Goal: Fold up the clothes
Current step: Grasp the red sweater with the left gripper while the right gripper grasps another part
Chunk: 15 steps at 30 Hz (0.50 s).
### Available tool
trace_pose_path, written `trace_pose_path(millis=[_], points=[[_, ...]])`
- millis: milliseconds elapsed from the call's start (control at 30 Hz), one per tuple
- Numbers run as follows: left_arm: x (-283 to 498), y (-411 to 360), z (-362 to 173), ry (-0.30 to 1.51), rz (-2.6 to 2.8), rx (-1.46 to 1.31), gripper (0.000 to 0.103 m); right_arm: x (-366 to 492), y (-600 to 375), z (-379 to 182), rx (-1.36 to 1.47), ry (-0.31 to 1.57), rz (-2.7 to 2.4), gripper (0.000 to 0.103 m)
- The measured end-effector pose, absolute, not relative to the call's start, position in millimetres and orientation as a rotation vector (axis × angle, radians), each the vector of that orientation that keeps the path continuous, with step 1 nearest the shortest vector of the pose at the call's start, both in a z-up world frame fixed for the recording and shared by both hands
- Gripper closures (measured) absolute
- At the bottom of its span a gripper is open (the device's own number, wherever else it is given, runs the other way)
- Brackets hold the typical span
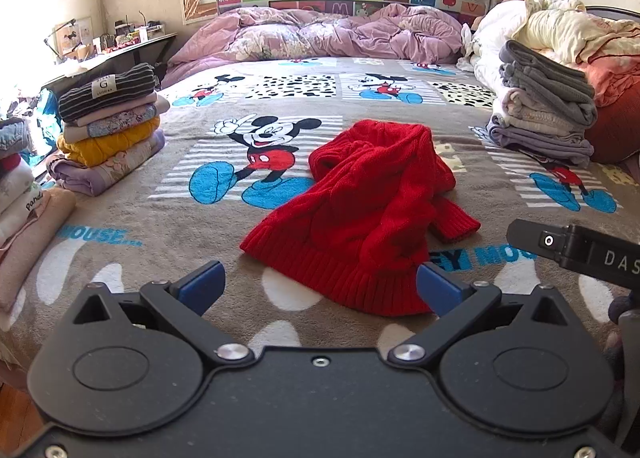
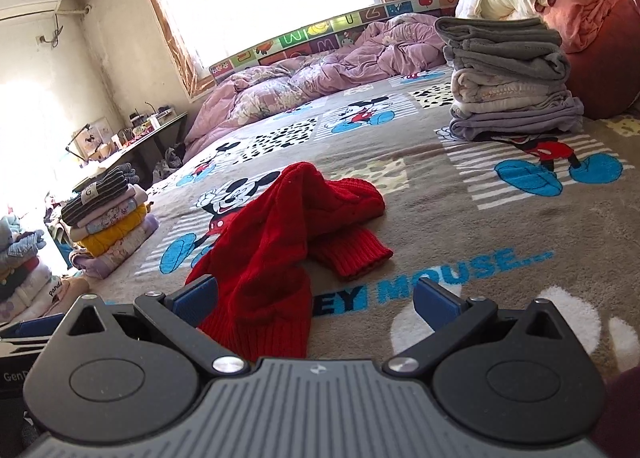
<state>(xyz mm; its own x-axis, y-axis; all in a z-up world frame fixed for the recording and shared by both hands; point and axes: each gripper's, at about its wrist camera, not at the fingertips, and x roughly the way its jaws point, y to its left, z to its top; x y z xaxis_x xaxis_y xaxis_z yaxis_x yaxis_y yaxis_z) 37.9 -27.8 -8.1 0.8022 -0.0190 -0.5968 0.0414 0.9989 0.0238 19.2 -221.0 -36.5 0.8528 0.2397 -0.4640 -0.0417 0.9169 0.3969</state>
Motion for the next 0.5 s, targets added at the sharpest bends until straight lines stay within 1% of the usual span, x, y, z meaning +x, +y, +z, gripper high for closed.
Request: trace_pose_path(millis=[167,300,500], points=[[64,-36,-25,0.692,-0.023,0.058,0.000,59,-239,-75,0.466,0.515,0.236,0.000],[91,-47,-37,0.721,-0.018,0.091,0.000,81,-257,-105,0.528,0.553,0.250,0.000],[132,-61,-50,0.755,-0.011,0.131,0.000,107,-274,-118,0.557,0.556,0.258,0.000]])
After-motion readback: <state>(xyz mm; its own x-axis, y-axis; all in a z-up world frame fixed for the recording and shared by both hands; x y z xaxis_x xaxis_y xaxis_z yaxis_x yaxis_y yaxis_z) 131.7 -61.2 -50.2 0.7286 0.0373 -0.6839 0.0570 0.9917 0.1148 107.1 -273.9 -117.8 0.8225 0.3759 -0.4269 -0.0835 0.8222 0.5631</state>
